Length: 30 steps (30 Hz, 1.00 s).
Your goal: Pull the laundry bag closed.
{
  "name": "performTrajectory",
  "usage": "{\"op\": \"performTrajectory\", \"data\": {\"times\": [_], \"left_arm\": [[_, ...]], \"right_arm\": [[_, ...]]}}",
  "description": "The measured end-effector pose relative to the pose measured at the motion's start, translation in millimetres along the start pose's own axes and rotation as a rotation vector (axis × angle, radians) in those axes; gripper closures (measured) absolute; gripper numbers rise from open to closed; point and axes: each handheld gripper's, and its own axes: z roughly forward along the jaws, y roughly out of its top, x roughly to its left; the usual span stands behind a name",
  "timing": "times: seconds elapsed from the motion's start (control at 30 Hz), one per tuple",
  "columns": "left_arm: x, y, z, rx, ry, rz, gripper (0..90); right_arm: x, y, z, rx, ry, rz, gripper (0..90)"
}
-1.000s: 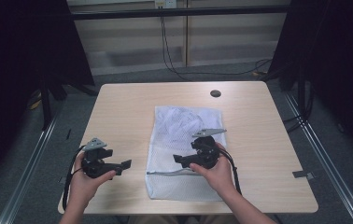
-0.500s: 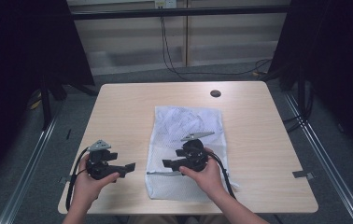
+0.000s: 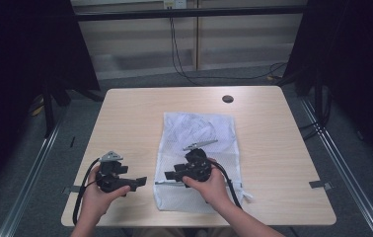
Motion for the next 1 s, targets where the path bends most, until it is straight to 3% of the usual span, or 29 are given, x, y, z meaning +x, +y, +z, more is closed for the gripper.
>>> {"op": "performTrajectory", "data": {"times": [0.27,0.47,0.57,1.0], "left_arm": [[-0.3,0.7,-3.0,0.002,0.013,-0.003,9.0],[-3.6,0.9,-2.2,-0.001,0.009,-0.019,9.2],[-2.9,-2.2,-1.1,0.025,0.001,-0.021,11.9],[-6.6,-5.1,8.0,0.061,-0.028,-0.036,16.3]], "right_arm": [[-3.4,-2.4,9.8,0.046,0.020,0.042,53.3],[-7.4,-1.1,11.9,0.050,0.043,0.083,57.6],[-10.1,-1.3,16.4,0.060,0.050,0.101,59.4],[-11.7,-2.5,29.1,0.089,0.067,0.143,65.7]]}}
